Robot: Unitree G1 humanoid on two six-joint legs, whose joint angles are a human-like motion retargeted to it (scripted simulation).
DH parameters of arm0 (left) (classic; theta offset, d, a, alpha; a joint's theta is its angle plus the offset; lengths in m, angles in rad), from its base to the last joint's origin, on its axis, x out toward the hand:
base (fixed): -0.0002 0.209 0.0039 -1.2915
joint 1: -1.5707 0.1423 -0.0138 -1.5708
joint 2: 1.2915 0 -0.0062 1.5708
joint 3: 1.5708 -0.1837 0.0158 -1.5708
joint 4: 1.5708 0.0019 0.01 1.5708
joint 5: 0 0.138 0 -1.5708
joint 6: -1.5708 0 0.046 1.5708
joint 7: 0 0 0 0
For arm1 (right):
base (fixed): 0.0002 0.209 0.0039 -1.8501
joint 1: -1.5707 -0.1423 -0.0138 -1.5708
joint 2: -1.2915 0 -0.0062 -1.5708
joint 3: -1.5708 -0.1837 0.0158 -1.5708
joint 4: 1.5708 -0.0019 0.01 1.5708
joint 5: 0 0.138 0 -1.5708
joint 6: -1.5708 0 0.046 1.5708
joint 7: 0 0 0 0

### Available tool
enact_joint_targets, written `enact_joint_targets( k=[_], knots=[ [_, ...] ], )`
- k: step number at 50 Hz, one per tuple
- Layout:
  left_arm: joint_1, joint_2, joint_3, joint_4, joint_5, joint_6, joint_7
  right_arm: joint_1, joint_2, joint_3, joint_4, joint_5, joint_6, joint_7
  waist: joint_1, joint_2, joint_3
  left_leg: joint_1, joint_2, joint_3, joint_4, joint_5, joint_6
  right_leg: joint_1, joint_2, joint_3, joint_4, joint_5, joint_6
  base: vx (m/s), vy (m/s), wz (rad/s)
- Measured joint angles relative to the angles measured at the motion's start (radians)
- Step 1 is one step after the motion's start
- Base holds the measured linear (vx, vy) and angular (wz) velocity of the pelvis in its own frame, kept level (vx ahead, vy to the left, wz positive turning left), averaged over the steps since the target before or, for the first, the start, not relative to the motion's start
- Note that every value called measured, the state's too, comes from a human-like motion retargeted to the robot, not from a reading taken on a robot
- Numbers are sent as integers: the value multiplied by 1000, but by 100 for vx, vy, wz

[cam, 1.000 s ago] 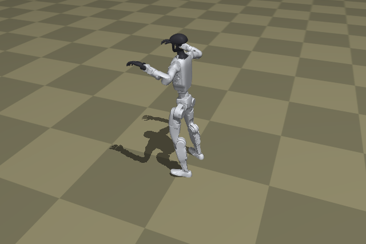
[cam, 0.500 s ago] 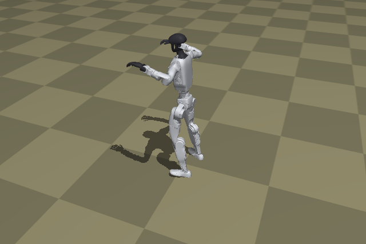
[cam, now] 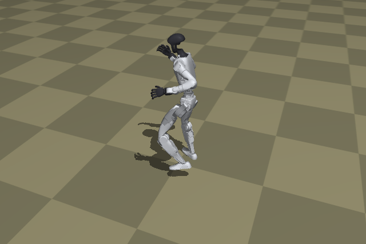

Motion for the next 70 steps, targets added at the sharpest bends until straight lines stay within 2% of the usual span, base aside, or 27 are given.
enact_joint_targets(
  k=[3,5,7,9,12,15,18,20,23,25,27,29,31,35,38,40,43,45,47,50,53,55,57,60,65,68,70],
  knots=[
    [-54,-85,-76,40,-44,38,7,184,103,-5,-39,78,46,108,-104,-40,-70,103,-88,-1,-190,40,-8,55,-2,-27,-214,198,11,-25,16,60],
    [-140,-127,-161,88,-98,63,28,274,135,21,-22,55,92,154,-173,-56,-119,179,-146,-31,-338,154,-37,71,6,-17,-314,320,7,-31,19,21],
    [-263,-149,-259,153,-153,68,53,329,115,52,5,-38,118,193,-234,-50,-165,256,-179,-70,-508,258,-66,61,25,17,-326,354,4,-37,20,-2],
    [-412,-155,-358,213,-179,53,89,354,64,94,38,-120,113,214,-282,-12,-192,338,-162,-85,-672,232,-85,16,55,48,-177,274,-11,-43,22,-11],
    [-693,-132,-495,258,-184,29,191,328,-14,203,112,-142,99,182,-333,46,-178,411,-110,-106,-793,52,-87,-95,65,64,326,63,-56,-49,21,26],
    [-1031,-81,-581,253,-160,45,278,232,-30,338,198,-123,122,118,-361,14,-142,321,-128,-156,-656,-76,-36,-135,13,78,750,-86,-108,-54,12,81],
    [-1255,-103,-591,198,-100,59,309,164,11,436,180,-107,114,86,-287,-13,-150,208,-148,-143,-566,-37,-43,-94,43,129,855,-97,-107,-52,4,17],
    [-1304,-153,-585,141,-115,42,338,111,37,498,140,-84,101,70,-197,-15,-181,205,-158,-119,-664,49,-56,-43,90,173,775,-12,-87,-49,-2,-71],
    [-1201,-201,-541,43,-223,-3,325,15,82,560,113,-135,97,67,-69,-12,-260,234,-163,-96,-902,273,-45,73,154,213,457,138,-71,-54,-11,-82],
    [-1084,-195,-500,-18,-273,-25,262,-29,123,566,112,-214,87,73,8,-20,-305,220,-164,-113,-1016,435,-61,168,178,215,189,167,-75,-62,-20,-46],
    [-969,-163,-472,-69,-288,-42,181,-66,164,551,111,-276,65,67,84,-53,-306,183,-193,-180,-1050,490,-86,257,166,201,-54,126,-69,-69,-23,-11],
    [-876,-116,-461,-92,-286,-58,100,-106,187,537,114,-294,39,46,151,-110,-268,108,-248,-215,-944,413,-72,305,119,183,-208,58,-45,-76,-21,40],
    [-794,-60,-452,-75,-290,-65,15,-153,177,522,144,-285,20,23,197,-160,-212,-13,-279,-168,-657,272,-29,304,69,163,-249,-20,-24,-77,-15,81],
    [-571,25,-383,-11,-377,-27,-119,-191,51,430,268,-327,37,25,251,-165,-143,-168,-203,-94,-57,64,52,170,65,154,-64,-137,-44,-69,-11,52],
    [-416,49,-327,-20,-490,-5,-174,-56,26,337,260,-272,39,42,229,-191,-152,-165,-184,-109,128,15,61,71,87,136,-16,-120,-37,-57,-11,60],
    [-383,60,-307,-30,-513,12,-177,102,92,295,220,-112,34,56,196,-228,-162,-92,-185,-103,116,32,56,63,99,109,-94,-61,-24,-51,-8,81],
    [-452,42,-327,-19,-421,43,-144,338,220,283,181,78,61,124,121,-283,-191,99,-235,-120,-117,147,-5,79,114,79,-252,97,-4,-54,0,67],
    [-539,0,-375,3,-337,48,-117,447,261,292,171,93,89,191,46,-298,-225,235,-273,-166,-336,247,-70,64,131,87,-322,203,13,-65,9,56],
    [-673,-57,-457,60,-254,35,-82,500,258,304,161,50,105,271,-46,-272,-248,367,-272,-219,-553,263,-109,40,159,131,-352,254,20,-75,16,68],
    [-966,-153,-602,219,-153,3,-16,479,219,321,175,-17,98,363,-168,-157,-216,516,-196,-259,-800,54,-116,-40,195,152,-199,146,-7,-86,25,85],
    [-1317,-222,-740,389,-77,23,80,327,223,409,289,-113,102,296,-243,-102,-120,497,-172,-256,-801,-162,-35,-189,99,94,247,-57,-51,-86,25,83],
    [-1491,-250,-792,442,-54,50,107,200,250,492,383,-187,112,201,-265,-109,-77,390,-199,-258,-664,-222,21,-248,35,114,465,-146,-94,-74,19,27],
    [-1533,-264,-793,412,-55,46,95,135,271,542,393,-212,102,164,-242,-103,-90,315,-209,-213,-622,-192,13,-248,41,149,554,-178,-113,-57,16,-81],
    [-1435,-248,-757,285,-126,12,72,110,280,569,289,-128,66,187,-174,-83,-164,340,-207,-98,-821,-61,-23,-144,90,144,490,-151,-92,-37,8,-187],
    [-1047,-149,-632,46,-220,20,-59,141,245,534,91,7,101,271,-68,-50,-344,369,-170,182,-1071,151,-116,145,103,-84,40,11,-22,-30,-10,-259],
    [-827,-98,-524,-77,-146,29,-180,116,249,497,26,32,110,319,0,-85,-363,304,-134,330,-921,87,-87,259,37,-231,-155,140,26,-39,-29,-295],
    [-711,-96,-466,-132,-124,10,-207,46,259,486,16,26,98,321,-4,-123,-326,180,-45,348,-554,-61,-11,293,4,-207,-233,79,70,-45,-38,-232]
  ],
)
